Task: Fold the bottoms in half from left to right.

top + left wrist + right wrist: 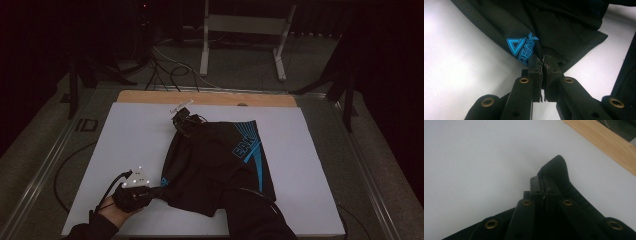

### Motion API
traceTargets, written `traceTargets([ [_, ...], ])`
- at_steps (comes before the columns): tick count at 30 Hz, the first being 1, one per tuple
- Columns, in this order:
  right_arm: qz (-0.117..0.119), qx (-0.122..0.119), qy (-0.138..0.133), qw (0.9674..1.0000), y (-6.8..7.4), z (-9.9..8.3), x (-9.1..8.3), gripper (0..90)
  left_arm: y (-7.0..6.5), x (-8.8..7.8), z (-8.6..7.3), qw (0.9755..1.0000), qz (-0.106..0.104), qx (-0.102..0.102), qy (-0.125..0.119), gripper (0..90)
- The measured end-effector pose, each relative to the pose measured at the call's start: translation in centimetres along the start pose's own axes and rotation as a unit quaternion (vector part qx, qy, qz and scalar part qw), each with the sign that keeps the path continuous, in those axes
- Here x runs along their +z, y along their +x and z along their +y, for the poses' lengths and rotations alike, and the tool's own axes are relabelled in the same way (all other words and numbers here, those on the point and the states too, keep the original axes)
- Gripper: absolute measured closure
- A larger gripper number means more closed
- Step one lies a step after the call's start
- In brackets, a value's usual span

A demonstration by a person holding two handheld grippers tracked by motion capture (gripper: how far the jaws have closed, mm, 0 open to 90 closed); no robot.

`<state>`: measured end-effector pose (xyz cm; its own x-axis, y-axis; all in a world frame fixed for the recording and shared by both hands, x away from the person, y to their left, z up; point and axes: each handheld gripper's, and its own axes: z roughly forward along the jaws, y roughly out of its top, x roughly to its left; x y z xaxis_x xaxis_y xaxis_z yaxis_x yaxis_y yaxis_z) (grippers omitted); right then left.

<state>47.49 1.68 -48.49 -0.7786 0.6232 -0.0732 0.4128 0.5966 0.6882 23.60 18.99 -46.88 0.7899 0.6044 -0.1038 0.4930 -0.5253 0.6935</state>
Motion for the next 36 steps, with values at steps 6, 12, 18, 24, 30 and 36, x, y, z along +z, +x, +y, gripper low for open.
traceTargets([
  [6, 0.0, 0.001, -0.006, 1.0, -0.4, -0.1, -0.8, 88.2, -0.2, -0.2, 0.4, 1.0, -0.001, 0.005, -0.001, 85.9],
  [12, 0.003, 0.003, -0.011, 0.9999, -0.8, -0.1, -1.7, 88.2, -0.4, -0.3, 0.9, 0.9999, 0.0, 0.01, -0.003, 85.9],
  [18, 0.002, 0.004, -0.016, 0.9999, -1.5, 0.0, -2.7, 88.2, -0.7, -0.2, 1.5, 0.9999, -0.004, 0.013, -0.008, 85.9],
  [24, -0.002, 0.001, -0.022, 0.9998, -2.1, 0.0, -3.9, 88.2, -1.1, -0.2, 2.4, 0.9997, -0.007, 0.024, -0.009, 85.9],
  [30, -0.004, 0.003, -0.026, 0.9996, -3.0, -0.3, -5.0, 88.2, -1.4, -0.1, 3.5, 0.9992, -0.013, 0.035, -0.013, 85.9],
  [36, -0.007, 0.009, -0.03, 0.9995, -3.6, -0.7, -5.8, 88.3, -2.0, 0.3, 4.5, 0.9986, -0.022, 0.046, -0.016, 85.9],
])
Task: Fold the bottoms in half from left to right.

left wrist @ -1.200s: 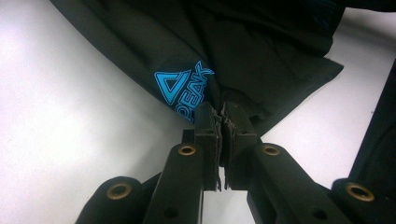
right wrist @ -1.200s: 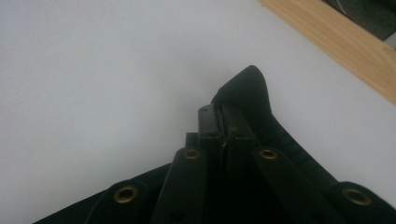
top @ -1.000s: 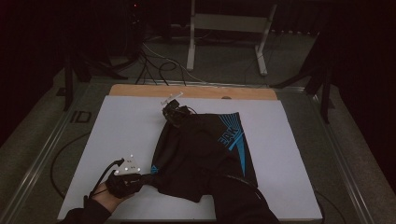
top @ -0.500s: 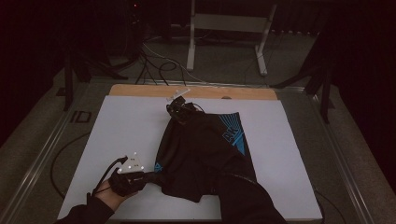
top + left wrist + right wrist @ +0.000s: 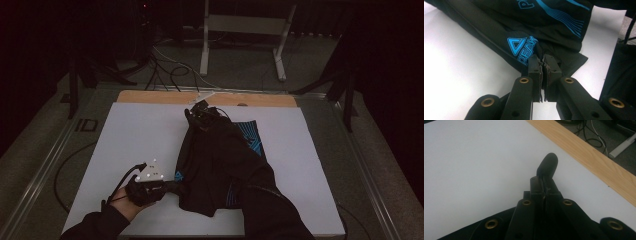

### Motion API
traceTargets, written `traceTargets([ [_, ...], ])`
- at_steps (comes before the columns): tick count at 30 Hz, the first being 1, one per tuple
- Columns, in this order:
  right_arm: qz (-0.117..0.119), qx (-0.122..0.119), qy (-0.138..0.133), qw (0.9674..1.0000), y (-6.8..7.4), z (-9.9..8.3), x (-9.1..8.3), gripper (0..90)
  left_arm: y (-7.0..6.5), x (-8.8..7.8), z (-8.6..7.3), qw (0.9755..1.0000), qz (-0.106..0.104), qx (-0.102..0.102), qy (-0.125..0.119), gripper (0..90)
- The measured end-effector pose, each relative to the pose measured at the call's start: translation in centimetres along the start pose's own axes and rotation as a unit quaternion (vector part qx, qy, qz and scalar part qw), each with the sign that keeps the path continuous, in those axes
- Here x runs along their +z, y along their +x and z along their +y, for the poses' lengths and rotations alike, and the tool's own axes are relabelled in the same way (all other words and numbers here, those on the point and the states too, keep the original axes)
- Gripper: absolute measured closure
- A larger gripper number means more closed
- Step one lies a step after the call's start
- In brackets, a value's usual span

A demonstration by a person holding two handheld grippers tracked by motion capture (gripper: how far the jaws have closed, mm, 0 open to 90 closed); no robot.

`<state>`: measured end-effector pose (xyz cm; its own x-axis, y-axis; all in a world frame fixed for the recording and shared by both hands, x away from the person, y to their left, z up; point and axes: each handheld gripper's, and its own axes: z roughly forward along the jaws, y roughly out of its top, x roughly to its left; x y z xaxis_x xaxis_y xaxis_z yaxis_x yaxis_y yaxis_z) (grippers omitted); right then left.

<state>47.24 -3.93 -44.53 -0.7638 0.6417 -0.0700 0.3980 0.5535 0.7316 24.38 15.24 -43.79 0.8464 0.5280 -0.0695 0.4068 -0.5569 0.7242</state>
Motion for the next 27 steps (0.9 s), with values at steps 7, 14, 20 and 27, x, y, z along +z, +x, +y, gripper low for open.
traceTargets([
  [7, -0.006, 0.003, -0.004, 1.0, -0.6, -0.3, -1.0, 88.3, -0.3, 0.2, 1.2, 0.9999, -0.008, 0.011, -0.006, 85.9],
  [14, -0.014, 0.008, -0.008, 0.9998, -1.6, -0.9, -2.2, 88.3, -0.6, 0.4, 2.2, 0.9996, -0.013, 0.023, -0.008, 85.9],
  [20, -0.023, 0.011, -0.013, 0.9996, -2.3, -1.4, -3.3, 88.3, -1.0, 1.1, 3.0, 0.9992, -0.021, 0.033, -0.01, 85.9],
  [27, -0.032, 0.018, -0.016, 0.9992, -3.3, -2.0, -4.6, 88.3, -1.4, 1.7, 4.0, 0.9987, -0.027, 0.041, -0.012, 85.9],
])
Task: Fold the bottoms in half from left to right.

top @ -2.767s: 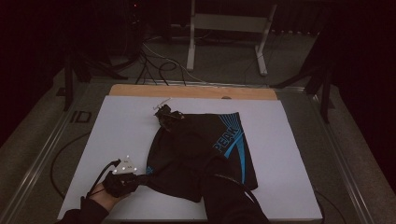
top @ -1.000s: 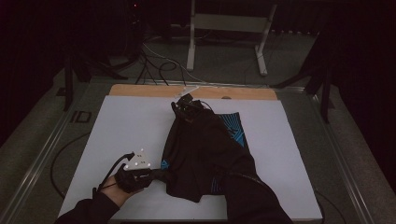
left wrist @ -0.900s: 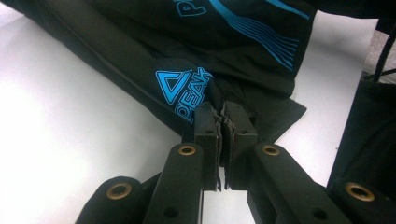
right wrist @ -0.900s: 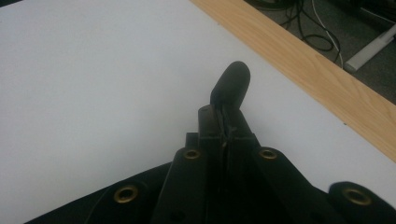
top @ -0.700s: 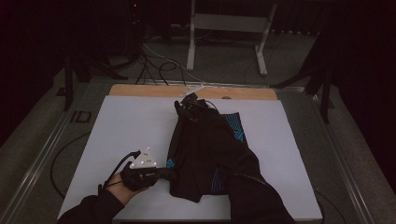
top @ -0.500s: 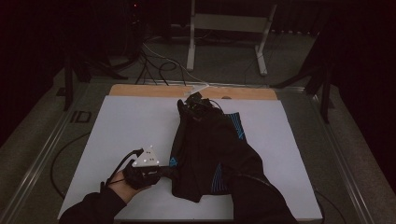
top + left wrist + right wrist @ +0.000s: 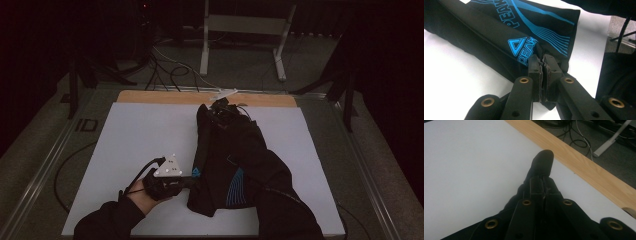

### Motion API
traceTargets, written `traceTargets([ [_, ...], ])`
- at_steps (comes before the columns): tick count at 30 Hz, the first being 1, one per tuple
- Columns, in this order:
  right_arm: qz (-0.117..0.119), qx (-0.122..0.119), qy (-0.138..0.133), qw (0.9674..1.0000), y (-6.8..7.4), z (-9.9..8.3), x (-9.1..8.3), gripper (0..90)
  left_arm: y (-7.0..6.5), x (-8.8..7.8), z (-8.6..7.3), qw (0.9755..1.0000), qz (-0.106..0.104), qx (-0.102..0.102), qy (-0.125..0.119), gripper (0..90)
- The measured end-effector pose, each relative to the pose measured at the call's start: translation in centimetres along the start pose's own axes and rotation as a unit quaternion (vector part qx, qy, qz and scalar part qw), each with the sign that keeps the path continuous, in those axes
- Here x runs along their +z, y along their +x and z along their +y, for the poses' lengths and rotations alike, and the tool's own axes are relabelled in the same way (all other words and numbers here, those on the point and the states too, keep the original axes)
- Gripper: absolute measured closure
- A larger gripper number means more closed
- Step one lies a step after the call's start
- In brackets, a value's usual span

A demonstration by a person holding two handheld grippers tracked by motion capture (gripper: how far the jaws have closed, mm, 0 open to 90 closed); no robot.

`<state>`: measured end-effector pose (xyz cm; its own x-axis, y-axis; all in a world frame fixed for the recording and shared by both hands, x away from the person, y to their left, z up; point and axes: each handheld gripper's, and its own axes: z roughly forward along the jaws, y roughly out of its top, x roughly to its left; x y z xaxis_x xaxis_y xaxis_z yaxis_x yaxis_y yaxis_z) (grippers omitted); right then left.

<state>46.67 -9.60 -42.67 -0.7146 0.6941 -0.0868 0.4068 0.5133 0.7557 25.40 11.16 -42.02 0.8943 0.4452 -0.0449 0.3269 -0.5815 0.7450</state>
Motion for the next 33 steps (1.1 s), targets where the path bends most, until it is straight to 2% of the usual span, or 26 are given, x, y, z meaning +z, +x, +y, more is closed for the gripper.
traceTargets([
  [16, -0.019, 0.006, 0.005, 0.9998, -2.3, -1.9, -1.7, 88.2, -0.6, 2.5, 2.0, 0.9996, -0.023, 0.018, -0.003, 85.9],
  [33, -0.043, 0.024, 0.009, 0.9988, -5.0, -4.0, -3.9, 88.3, -1.3, 5.3, 3.9, 0.9984, -0.044, 0.035, -0.006, 85.8],
])
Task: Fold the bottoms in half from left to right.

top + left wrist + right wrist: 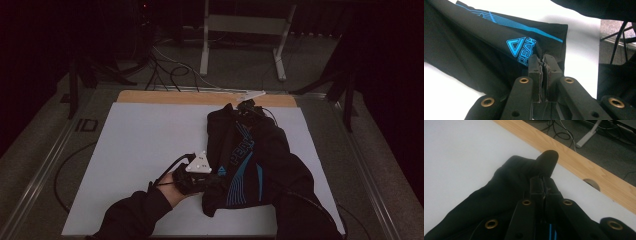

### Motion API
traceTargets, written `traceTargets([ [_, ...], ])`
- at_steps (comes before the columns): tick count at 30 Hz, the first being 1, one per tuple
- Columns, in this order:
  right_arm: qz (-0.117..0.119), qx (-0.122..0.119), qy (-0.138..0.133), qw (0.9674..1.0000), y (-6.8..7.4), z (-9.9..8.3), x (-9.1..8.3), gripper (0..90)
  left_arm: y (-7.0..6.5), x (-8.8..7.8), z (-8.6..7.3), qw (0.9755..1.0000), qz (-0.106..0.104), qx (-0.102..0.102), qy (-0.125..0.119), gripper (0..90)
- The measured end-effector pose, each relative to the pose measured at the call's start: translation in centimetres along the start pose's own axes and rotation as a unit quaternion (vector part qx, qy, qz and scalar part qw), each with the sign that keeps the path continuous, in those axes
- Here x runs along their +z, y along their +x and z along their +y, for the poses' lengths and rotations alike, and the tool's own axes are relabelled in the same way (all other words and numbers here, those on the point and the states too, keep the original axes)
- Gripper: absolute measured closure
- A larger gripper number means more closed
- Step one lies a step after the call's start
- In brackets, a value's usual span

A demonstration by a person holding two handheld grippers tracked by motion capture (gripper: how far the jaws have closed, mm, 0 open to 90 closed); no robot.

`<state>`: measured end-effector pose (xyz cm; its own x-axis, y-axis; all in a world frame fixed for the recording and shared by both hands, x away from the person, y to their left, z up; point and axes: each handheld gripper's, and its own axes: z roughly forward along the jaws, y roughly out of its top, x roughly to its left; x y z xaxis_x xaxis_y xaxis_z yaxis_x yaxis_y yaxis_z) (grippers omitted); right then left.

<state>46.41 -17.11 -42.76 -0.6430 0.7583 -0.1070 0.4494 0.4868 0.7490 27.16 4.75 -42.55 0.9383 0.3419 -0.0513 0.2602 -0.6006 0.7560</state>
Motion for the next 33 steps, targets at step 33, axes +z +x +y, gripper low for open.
traceTargets([
  [33, -0.032, 0.019, 0.019, 0.9991, -3.3, -3.8, -0.9, 88.2, -0.3, 5.0, 0.9, 0.9996, -0.027, 0.006, 0.008, 85.8],
])
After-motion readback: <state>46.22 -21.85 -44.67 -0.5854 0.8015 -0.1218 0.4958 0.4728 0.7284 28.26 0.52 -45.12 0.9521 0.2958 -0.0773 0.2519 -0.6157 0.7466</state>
